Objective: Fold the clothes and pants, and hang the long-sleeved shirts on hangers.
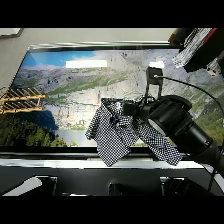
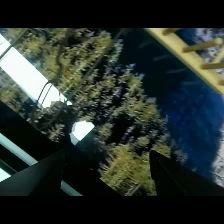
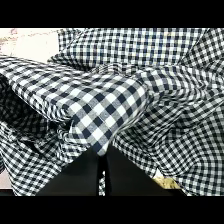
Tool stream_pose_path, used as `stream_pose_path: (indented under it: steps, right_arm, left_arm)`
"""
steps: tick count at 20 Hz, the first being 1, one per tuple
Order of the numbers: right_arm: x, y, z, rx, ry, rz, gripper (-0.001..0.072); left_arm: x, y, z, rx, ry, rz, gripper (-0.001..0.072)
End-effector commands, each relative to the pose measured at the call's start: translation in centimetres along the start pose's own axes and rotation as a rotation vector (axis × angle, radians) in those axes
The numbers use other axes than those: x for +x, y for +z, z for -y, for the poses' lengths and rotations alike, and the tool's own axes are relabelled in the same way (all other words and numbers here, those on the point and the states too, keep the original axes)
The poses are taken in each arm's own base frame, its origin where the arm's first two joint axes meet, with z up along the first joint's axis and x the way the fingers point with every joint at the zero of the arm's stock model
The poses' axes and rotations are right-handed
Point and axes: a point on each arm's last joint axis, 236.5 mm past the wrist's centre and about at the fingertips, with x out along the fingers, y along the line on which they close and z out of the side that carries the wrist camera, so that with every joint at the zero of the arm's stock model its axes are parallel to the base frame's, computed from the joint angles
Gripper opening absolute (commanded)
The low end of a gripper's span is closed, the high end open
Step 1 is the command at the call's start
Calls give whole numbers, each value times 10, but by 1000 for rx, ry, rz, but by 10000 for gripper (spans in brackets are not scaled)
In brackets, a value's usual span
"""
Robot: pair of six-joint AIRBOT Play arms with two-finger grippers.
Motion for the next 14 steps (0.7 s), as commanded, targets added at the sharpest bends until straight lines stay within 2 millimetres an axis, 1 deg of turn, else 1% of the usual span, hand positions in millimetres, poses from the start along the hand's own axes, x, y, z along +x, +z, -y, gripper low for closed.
stream_pose_path:
  steps: [1, 4, 8, 10, 12, 14]
  right_arm:
    - [0, 0, 0, 1, -1, -1, 27]
    - [0, 0, 0, 1, -1, -1, 27]
    - [0, -1, 1, 1, -4, -3, 27]
    - [0, -3, 3, 1, -14, -11, 27]
    - [0, -4, 5, 1, -21, -17, 27]
    - [0, -5, 6, 1, -25, -21, 27]
  left_arm:
    - [25, 0, -49, -24, 1, -23, 600]
    - [55, -6, -58, 52, -20, -78, 600]
    - [96, -13, -59, 181, -48, -138, 600]
    - [111, -20, -56, 243, -70, -174, 599]
    - [122, -24, -52, 332, -91, -197, 599]
    - [130, -30, -51, 358, -91, -227, 599]
